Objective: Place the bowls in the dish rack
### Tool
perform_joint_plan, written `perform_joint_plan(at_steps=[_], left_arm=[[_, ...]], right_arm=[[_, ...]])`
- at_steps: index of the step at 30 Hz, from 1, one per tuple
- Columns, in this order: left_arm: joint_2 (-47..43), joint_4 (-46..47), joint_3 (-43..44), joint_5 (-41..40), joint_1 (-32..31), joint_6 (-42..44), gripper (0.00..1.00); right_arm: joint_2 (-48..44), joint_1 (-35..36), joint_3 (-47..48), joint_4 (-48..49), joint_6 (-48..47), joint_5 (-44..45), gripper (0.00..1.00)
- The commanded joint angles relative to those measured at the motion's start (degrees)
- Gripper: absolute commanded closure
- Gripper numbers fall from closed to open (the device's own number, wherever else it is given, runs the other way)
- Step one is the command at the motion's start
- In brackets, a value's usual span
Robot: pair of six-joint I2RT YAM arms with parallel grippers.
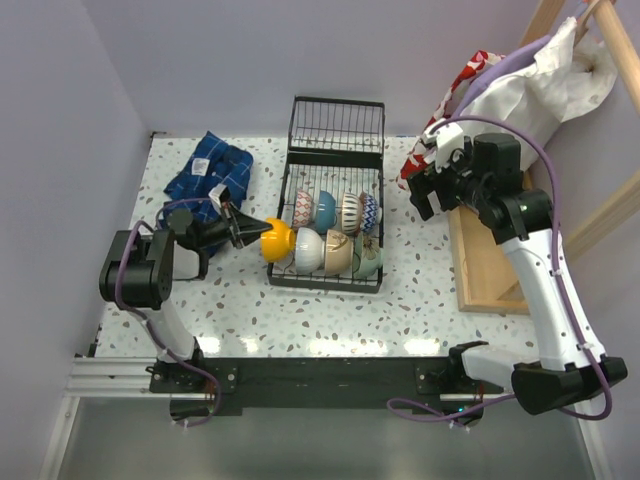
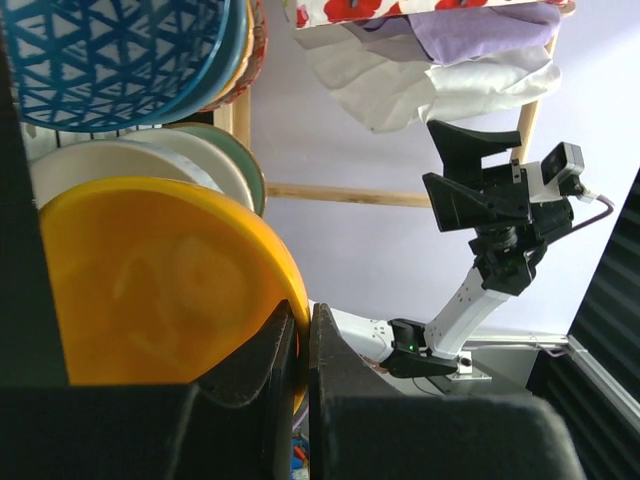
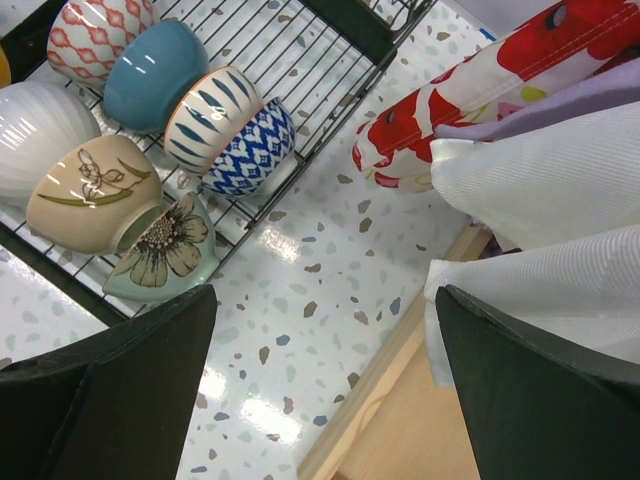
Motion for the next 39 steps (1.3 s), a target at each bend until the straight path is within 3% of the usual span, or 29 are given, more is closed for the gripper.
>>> perform_joint_plan(at_steps=[1, 8, 13, 19, 26, 31, 33, 34, 35, 36, 39], left_arm=[[2.3, 25.4, 2.3, 1.0, 0.5, 2.6, 1.0], [6.6, 23.1, 5.0, 3.0, 0.1, 5.1, 1.0], [6.6, 13.9, 5.0, 3.3, -0.5, 13.2, 1.0], [3.0, -6.0, 6.2, 3.3, -3.4, 28.3, 1.0], [-0.4, -40.8, 9.5, 0.2, -3.5, 51.9, 0.96], [0.9, -38.3, 8.5, 1.2, -3.6, 51.6, 0.95], [1.8, -33.1, 6.6, 1.4, -3.5, 47.0, 0.95], [2.8, -29.1, 5.3, 1.2, -3.5, 43.8, 0.95], [3.2, -17.5, 3.7, 1.0, -3.5, 40.0, 0.95], [3.6, -12.0, 0.6, 0.2, -3.5, 33.3, 0.95], [5.1, -5.6, -0.3, -1.8, -3.7, 30.1, 0.95]], right_arm=[[-2.3, 0.1, -0.8, 0.7, -1.1, 1.6, 0.04], [-2.5, 0.0, -2.0, 1.4, -1.2, 1.7, 0.04], [-2.7, 0.0, -2.9, 1.6, -1.2, 1.7, 0.03], [-3.2, 0.0, -4.1, 2.0, -1.3, 2.0, 0.03], [-3.5, 0.1, -5.3, 2.9, -1.1, 2.0, 0.03], [-3.7, -0.1, -6.1, 3.2, -0.8, 1.7, 0.02], [-3.8, 0.0, -6.3, 3.2, -0.8, 1.9, 0.02], [-3.8, 0.0, -6.2, 3.1, -0.8, 1.8, 0.02], [-3.8, 0.0, -6.2, 3.0, -0.9, 1.9, 0.02], [-3.9, 0.0, -6.2, 2.8, -0.9, 2.0, 0.03], [-4.3, 0.0, -6.2, 2.0, -1.3, 2.4, 0.02]])
